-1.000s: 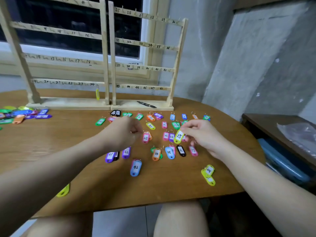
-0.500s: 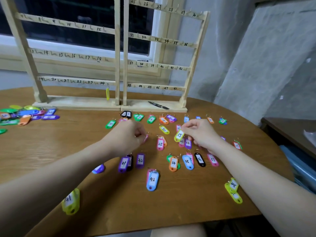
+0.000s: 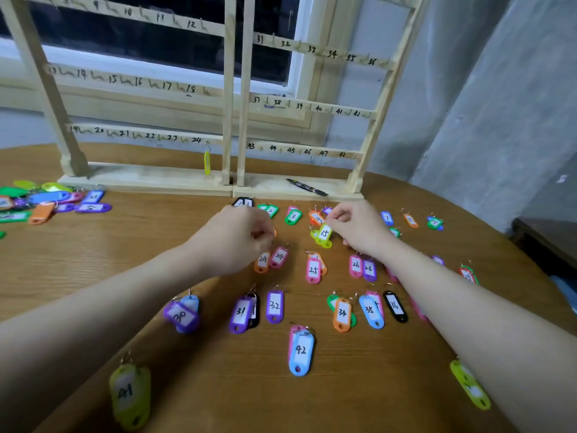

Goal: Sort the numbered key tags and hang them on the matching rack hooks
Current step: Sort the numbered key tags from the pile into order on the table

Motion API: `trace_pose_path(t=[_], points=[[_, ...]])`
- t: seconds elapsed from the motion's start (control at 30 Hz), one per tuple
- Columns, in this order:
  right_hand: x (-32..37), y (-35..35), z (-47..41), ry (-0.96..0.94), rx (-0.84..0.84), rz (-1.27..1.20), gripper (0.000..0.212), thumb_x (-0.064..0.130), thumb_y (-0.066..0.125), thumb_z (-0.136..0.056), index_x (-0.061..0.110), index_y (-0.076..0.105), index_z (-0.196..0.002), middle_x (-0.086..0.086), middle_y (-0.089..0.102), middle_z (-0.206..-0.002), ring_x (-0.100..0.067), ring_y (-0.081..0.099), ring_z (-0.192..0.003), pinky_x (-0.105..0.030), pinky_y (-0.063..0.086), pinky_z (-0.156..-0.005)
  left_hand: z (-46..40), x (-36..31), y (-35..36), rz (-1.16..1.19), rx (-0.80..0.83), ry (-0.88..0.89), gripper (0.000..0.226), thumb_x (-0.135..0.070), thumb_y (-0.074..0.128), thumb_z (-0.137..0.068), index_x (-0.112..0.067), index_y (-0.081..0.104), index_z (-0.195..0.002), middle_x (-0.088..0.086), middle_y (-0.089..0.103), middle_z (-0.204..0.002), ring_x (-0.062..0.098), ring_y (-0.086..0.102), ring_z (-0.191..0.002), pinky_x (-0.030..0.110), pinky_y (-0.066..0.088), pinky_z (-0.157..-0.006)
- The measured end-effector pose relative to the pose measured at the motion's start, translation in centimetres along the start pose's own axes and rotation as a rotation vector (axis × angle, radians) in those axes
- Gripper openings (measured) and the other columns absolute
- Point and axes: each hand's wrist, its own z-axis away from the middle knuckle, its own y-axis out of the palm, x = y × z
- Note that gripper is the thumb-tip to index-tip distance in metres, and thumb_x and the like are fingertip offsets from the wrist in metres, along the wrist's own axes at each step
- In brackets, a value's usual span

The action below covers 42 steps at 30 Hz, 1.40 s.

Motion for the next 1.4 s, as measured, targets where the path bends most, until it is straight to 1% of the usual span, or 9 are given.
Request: trace_pose_path(t=[0.1,0.2,0.3,0.47,0.77,1.0,1.1,1.27,1.4], points=[[0.1,0.0,-0.1,-0.041,0.009,0.112,0.011,0.017,0.065,-0.096,0.017,0.071,-0.086,-0.004,0.072,-0.084,-0.001,0.054,-0.038,-0.018,0.042,-0.043,-0.1,1.2,-0.5,-0.017,-0.025,-0.005,0.009,-0.022,0.065,-0.093,-0.024,0.071,-0.087,-0.011,0.067,-0.083,0.011,0.062,-0.083,0.02,0.04,-0.066],[0.7,-0.2,-0.4,-0.077,-0.007,0.231,0.017,0.015,0.064,-0.093,0.022,0.071,-0.079,-0.003,0.073,-0.082,-0.008,0.057,-0.052,-0.026,0.048,-0.057,0.1,2.6,-1.5,-0.008,-0.071,-0.029,0.007,-0.023,0.066,-0.093,-0.022,0.071,-0.087,-0.016,0.063,-0.077,0.003,0.059,-0.075,0.01,0.036,-0.06],[2.2,0.0,-0.9,-0.129,-0.051,0.247,0.018,0.015,0.065,-0.09,0.022,0.07,-0.074,-0.003,0.073,-0.077,-0.014,0.063,-0.062,-0.031,0.053,-0.067,0.9,4.5,-2.8,0.0,-0.101,-0.069,0.009,-0.022,0.066,-0.091,-0.026,0.069,-0.084,-0.013,0.063,-0.077,0.01,0.061,-0.078,0.015,0.037,-0.062],[6.9,2.6,-1.5,-0.246,0.018,0.177,0.016,0.014,0.065,-0.09,0.017,0.072,-0.077,-0.001,0.072,-0.074,0.0,0.057,-0.047,-0.021,0.047,-0.055,2.9,8.4,-5.7,0.005,-0.119,-0.186,0.011,-0.019,0.069,-0.091,-0.028,0.069,-0.085,-0.006,0.068,-0.082,0.012,0.063,-0.082,0.026,0.042,-0.074],[15.3,10.3,-2.8,-0.364,0.131,0.046,0.011,0.016,0.066,-0.094,0.015,0.073,-0.086,0.002,0.072,-0.08,-0.008,0.067,-0.066,-0.019,0.05,-0.062,6.6,15.5,-10.7,-0.013,-0.265,-0.318,0.009,-0.013,0.069,-0.09,-0.021,0.071,-0.084,-0.007,0.066,-0.076,0.005,0.059,-0.073,0.025,0.042,-0.068],[21.2,17.5,-4.2,-0.444,0.263,-0.041,0.013,0.018,0.066,-0.093,0.019,0.071,-0.081,0.007,0.068,-0.073,-0.003,0.06,-0.058,-0.016,0.044,-0.055,8.6,22.0,-12.7,-0.124,-0.532,-0.426,0.011,-0.014,0.065,-0.088,-0.021,0.071,-0.083,-0.002,0.068,-0.076,0.023,0.061,-0.076,0.032,0.041,-0.068],[22.9,20.1,-4.6,-0.516,0.324,-0.02,0.005,0.02,0.069,-0.09,0.021,0.074,-0.092,0.014,0.065,-0.08,0.002,0.055,-0.067,-0.009,0.038,-0.062,8.8,23.5,-12.9,-0.211,-0.536,-0.411,0.01,-0.012,0.067,-0.086,-0.019,0.071,-0.081,0.002,0.07,-0.079,0.03,0.062,-0.081,0.039,0.05,-0.073],[23.6,23.8,-5.5,-0.566,0.3,-0.006,0.026,0.032,0.072,-0.09,0.024,0.072,-0.115,0.008,0.055,-0.094,0.003,0.047,-0.074,-0.009,0.033,-0.068,7.9,24.4,-12.7,-0.352,-0.499,-0.383,0.017,-0.023,0.061,-0.081,-0.021,0.074,-0.091,0.005,0.068,-0.09,0.036,0.058,-0.089,0.042,0.049,-0.078],[23.7,25.8,-6.0,-0.562,0.229,0.005,0.028,0.043,0.072,-0.09,0.028,0.074,-0.113,0.009,0.054,-0.094,-0.009,0.054,-0.09,-0.032,0.045,-0.084,7.5,24.6,-12.6,-0.379,-0.456,-0.427,0.025,-0.041,0.063,-0.083,-0.027,0.077,-0.098,0.006,0.062,-0.095,0.034,0.055,-0.094,0.042,0.045,-0.081]])
